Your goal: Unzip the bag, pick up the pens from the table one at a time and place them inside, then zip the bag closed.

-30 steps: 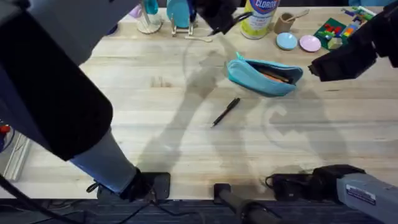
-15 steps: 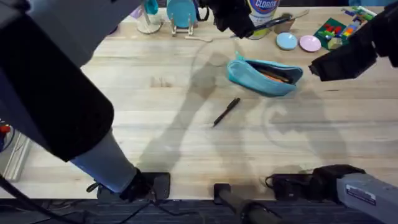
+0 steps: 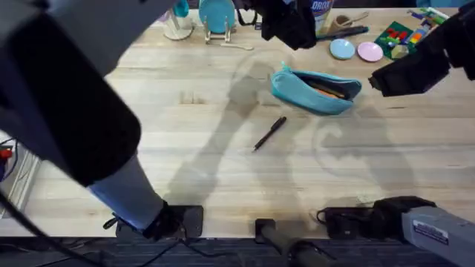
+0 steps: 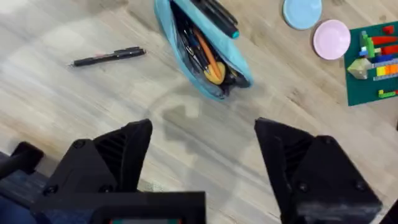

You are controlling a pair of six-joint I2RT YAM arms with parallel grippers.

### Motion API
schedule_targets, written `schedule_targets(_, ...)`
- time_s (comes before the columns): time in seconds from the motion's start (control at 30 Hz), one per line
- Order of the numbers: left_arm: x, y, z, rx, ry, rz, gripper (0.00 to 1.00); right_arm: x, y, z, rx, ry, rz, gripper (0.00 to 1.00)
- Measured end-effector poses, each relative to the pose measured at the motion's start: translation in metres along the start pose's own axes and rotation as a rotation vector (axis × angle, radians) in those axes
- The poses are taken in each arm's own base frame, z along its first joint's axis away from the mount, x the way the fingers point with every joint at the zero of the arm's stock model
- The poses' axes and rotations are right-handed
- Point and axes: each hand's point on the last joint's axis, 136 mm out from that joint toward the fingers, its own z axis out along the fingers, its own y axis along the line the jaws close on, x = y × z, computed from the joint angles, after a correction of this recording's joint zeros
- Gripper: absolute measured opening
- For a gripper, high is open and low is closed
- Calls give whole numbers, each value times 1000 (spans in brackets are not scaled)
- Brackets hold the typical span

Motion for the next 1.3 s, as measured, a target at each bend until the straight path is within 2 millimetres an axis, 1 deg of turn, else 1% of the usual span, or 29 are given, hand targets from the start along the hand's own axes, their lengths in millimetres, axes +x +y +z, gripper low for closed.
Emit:
schedule_targets(0.17,10,-7,26,83,-19,31,41,0,0,0,0,0,0,997)
schedule_targets(0.3,10,-17,43,139,-37,93,41,0,0,0,0,0,0,997)
schedule_targets(0.5,5,-29,56,184,-57,155,42,7,3,0,-10,28,3,996)
schedule_targets(0.63,7,-31,61,197,-58,161,42,9,4,-3,-8,26,3,996)
schedule_targets(0.77,12,-31,65,208,-58,152,42,14,8,-18,14,-12,-2,997)
schedule_targets(0.97,17,-31,71,220,-55,142,42,30,16,-49,73,-84,-11,997)
schedule_targets(1.1,21,-31,75,226,-51,135,41,37,20,-64,107,-127,-16,996)
schedule_targets(1.13,27,-31,81,239,-44,123,41,41,22,-72,124,-155,-18,996)
schedule_targets(1.3,36,-33,92,260,-34,106,42,41,22,-72,125,-156,-19,997)
